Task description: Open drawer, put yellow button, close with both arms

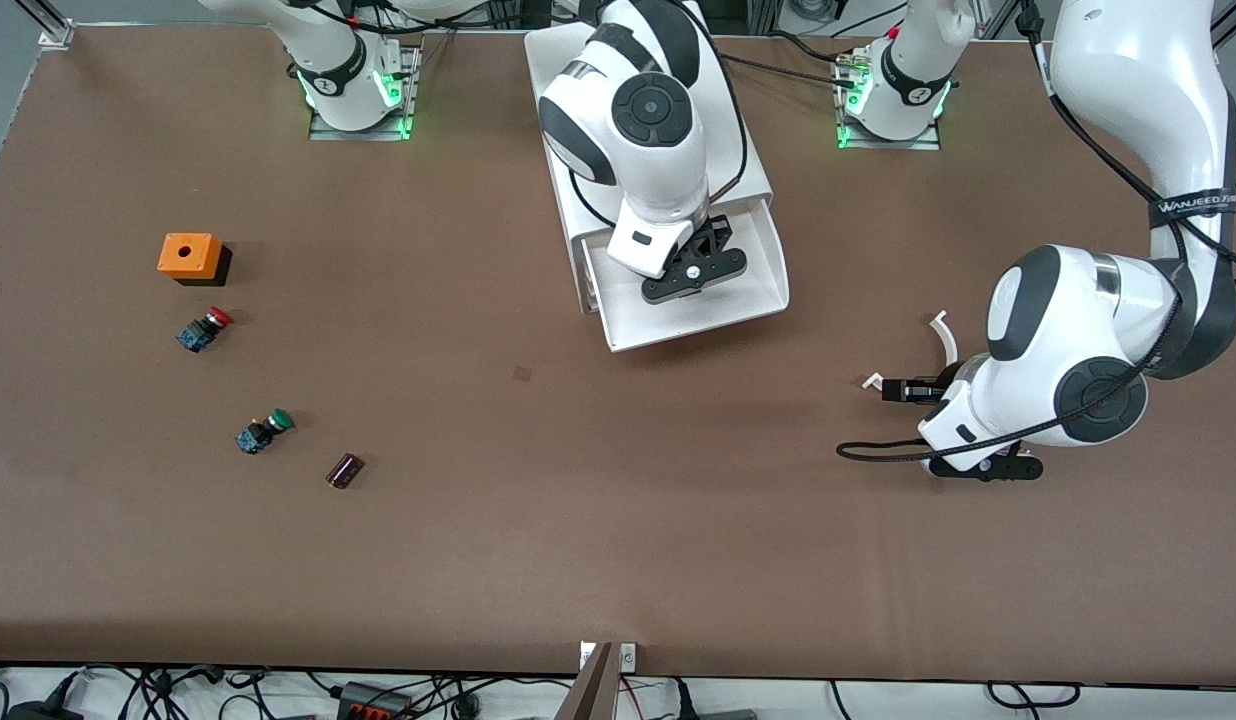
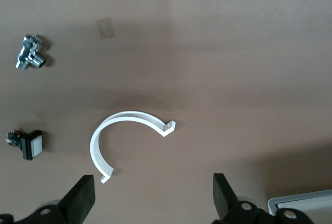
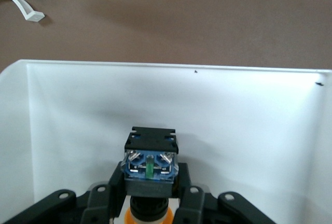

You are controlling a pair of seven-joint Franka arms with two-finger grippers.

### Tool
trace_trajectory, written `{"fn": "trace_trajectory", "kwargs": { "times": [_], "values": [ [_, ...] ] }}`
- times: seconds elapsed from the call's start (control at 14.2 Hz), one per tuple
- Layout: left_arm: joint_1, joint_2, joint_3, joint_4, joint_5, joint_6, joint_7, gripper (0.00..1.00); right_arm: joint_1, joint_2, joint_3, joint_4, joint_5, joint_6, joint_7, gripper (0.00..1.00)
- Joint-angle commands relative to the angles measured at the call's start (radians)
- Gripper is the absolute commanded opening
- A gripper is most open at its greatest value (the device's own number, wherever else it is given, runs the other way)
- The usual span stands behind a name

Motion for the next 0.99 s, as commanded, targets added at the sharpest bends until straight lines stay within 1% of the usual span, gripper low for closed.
{"fn": "trace_trajectory", "kwargs": {
  "times": [0.0,0.21,0.28,0.35,0.42,0.71,0.78,0.85,0.92],
  "values": [
    [-0.003,-0.015,-0.01,-0.02,-0.005,-0.006,-0.06,1.0,0.001,0.013,0.002,0.035,-0.001,-0.036,0.011,0.0],
    [-0.001,-0.015,-0.01,-0.02,-0.005,-0.006,-0.06,1.0,0.01,0.019,0.002,0.034,-0.032,-0.039,0.009,0.0],
    [-0.001,-0.015,-0.01,-0.02,-0.005,-0.006,-0.06,1.0,0.013,0.02,0.0,0.035,-0.044,-0.039,0.009,0.06],
    [0.0,-0.015,-0.01,-0.02,-0.005,-0.006,-0.06,1.0,0.016,0.019,0.0,0.035,-0.059,-0.039,0.009,0.7],
    [0.0,-0.015,-0.01,-0.02,-0.005,-0.006,-0.06,1.0,0.016,0.019,-0.001,0.035,-0.069,-0.042,0.011,1.0],
    [-0.001,-0.015,-0.01,-0.019,-0.007,-0.006,-0.06,1.0,0.016,0.005,-0.021,0.038,-0.069,-0.047,0.024,1.0],
    [-0.006,-0.021,-0.011,-0.019,-0.007,-0.006,-0.065,1.0,0.006,-0.013,-0.029,0.05,-0.067,-0.054,0.025,1.0],
    [-0.006,-0.027,-0.013,-0.016,-0.008,-0.001,-0.073,1.0,-0.004,-0.022,-0.032,0.079,-0.067,-0.074,0.025,1.0],
    [-0.004,-0.036,-0.013,-0.013,-0.034,0.008,-0.076,1.0,-0.036,-0.023,-0.032,0.121,-0.067,-0.102,0.025,1.0]
  ]
}}
